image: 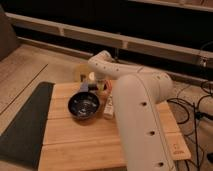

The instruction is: Place the eraser on the white sponge

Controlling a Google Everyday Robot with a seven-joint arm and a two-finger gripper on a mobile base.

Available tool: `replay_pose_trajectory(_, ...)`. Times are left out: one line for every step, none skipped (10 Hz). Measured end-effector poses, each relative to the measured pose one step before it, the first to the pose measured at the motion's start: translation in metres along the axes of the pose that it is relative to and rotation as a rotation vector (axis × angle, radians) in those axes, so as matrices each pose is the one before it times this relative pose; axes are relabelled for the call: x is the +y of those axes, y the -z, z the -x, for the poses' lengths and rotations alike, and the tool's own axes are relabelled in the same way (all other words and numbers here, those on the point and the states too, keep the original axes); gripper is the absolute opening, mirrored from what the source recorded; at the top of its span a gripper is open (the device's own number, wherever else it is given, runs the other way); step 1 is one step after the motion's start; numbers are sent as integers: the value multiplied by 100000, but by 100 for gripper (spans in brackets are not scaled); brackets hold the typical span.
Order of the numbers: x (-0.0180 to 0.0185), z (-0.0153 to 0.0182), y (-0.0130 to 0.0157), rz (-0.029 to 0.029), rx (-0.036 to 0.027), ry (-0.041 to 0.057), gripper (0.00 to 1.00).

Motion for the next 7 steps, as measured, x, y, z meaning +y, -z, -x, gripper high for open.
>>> replay_pose_trajectory(-197,928,507,-743,-326,1476,0)
replay_pose_trajectory(-84,539,204,-365,-286,1017,0)
replay_pose_trajectory(-102,604,111,-424,-469,1122,0)
replay_pose_trajectory(-156,601,-97,-515,-1077,1062,0)
replay_pose_trajectory(-50,607,-379,-159,-1637,534,0)
replay_pose_trajectory(68,765,-656,132,-2476,570,0)
replay_pose_trajectory(252,1180,-1030,398,-3852,1482,0)
